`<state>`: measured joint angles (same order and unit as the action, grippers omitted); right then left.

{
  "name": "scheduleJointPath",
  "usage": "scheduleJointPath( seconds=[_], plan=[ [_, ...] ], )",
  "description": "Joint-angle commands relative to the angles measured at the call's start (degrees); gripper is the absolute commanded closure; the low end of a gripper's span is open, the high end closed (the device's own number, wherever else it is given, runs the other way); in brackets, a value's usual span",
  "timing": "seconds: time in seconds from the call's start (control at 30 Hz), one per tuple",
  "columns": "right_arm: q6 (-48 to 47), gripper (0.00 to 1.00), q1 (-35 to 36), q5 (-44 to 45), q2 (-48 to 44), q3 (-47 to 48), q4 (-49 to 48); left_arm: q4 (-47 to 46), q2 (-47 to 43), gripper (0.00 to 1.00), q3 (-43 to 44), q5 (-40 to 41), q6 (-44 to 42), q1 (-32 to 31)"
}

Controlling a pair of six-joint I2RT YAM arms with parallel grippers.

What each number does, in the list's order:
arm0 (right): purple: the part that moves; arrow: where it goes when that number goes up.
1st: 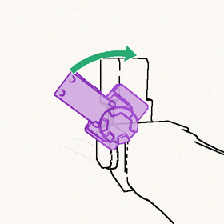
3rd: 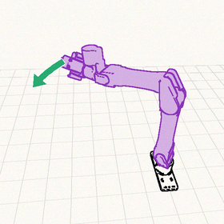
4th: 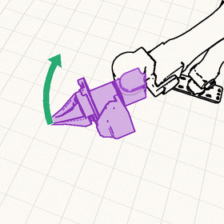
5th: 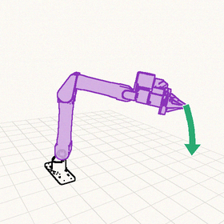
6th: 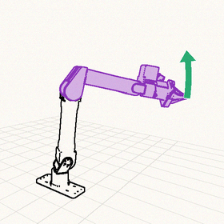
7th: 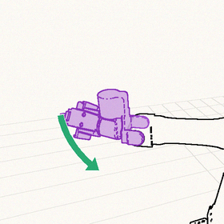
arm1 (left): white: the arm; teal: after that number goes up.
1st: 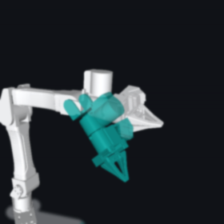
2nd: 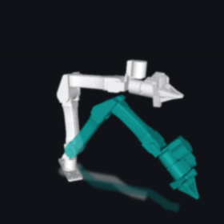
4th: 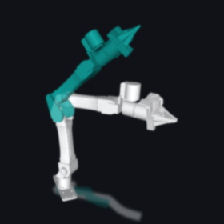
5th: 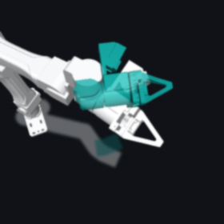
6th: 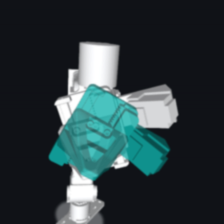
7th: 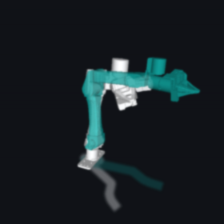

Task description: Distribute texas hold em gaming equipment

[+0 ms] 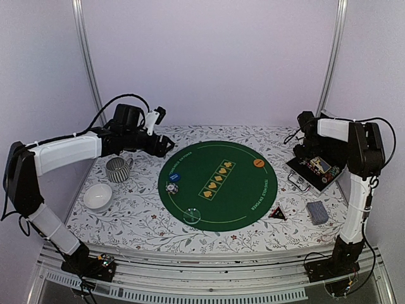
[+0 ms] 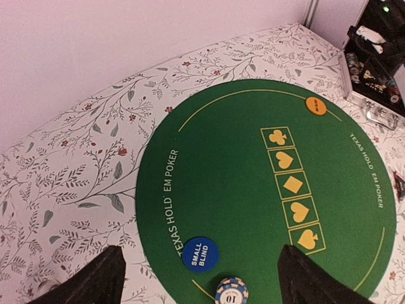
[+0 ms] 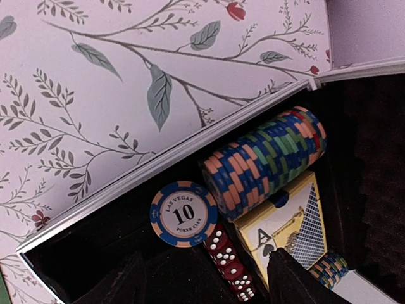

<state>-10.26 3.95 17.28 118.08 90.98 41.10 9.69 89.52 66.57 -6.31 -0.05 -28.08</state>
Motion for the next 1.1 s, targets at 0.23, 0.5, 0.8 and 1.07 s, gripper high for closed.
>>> scheduleJointPath(
  seconds=[0.23,0.5,0.8,1.07],
  plan=[
    [-3.68,0.18,1.68,12.78,6.56,3.75,0.06,-1.02,-1.92,0.14,-1.17,-1.8,-0.98,0.65],
    [-8.78,0.17,1.68,14.99,10.02,6.79,-2.37,-1.18,-2.01,0.14,-1.3,-1.75,-1.16,0.74],
    [-9.18,0.19,1.59,15.56,8.82,8.6,-4.18,-1.21,-2.23,0.14,-1.35,-1.88,-1.08,0.82],
    [-6.85,0.19,1.26,10.47,6.51,8.41,-1.51,-1.32,-2.22,0.14,-1.5,-2.0,-1.03,0.85]
  ],
)
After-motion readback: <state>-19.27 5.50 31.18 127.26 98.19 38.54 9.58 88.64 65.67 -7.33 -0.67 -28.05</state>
